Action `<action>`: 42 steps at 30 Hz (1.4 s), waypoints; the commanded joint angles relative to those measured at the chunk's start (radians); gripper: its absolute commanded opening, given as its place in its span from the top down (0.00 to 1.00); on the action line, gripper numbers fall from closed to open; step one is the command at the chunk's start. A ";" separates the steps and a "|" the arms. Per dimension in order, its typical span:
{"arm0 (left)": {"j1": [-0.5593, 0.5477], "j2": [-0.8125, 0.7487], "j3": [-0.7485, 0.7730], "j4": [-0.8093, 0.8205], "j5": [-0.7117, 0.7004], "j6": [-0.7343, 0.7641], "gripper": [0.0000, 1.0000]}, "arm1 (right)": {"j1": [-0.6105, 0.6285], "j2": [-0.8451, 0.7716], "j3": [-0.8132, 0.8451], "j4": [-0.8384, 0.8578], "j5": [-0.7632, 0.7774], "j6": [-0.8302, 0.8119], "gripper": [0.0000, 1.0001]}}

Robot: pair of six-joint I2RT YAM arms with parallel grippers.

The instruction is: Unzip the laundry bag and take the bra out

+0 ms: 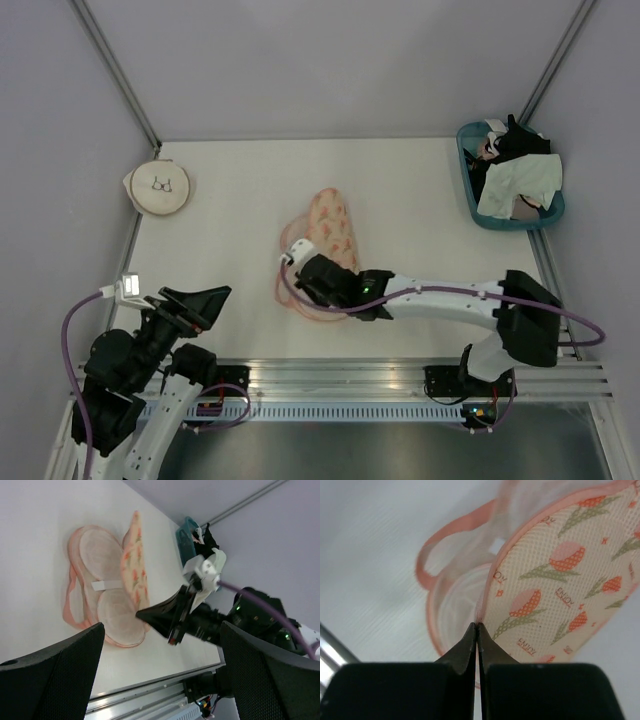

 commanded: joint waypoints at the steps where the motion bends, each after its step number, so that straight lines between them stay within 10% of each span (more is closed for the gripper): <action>1: 0.001 -0.075 0.056 -0.093 -0.110 -0.009 0.01 | 0.114 0.159 0.102 -0.041 -0.191 -0.128 1.00; 7: 0.002 -0.076 0.077 -0.148 -0.132 -0.008 0.01 | 0.196 0.267 0.074 0.069 -0.308 -0.059 0.99; 8: 0.001 -0.076 0.079 -0.150 -0.132 -0.008 0.01 | 0.198 0.268 0.067 0.071 -0.302 -0.037 0.88; 9: 0.001 -0.075 0.079 -0.150 -0.130 -0.006 0.01 | 0.198 0.271 0.068 0.051 -0.287 -0.026 0.54; 16: 0.001 -0.075 0.047 -0.119 -0.094 -0.016 0.00 | 0.198 0.119 0.040 0.026 -0.117 0.059 0.02; 29: 0.001 -0.070 -0.113 0.049 0.133 0.020 0.00 | 0.198 -0.489 -0.180 -0.211 0.247 0.483 0.02; 36: 0.001 -0.070 -0.228 0.161 0.203 0.024 0.00 | 0.198 -0.892 -0.294 -0.259 0.233 0.547 0.02; 42: 0.002 -0.067 -0.214 0.203 0.207 0.064 0.00 | 0.198 -0.933 -0.316 -0.228 0.224 0.511 0.02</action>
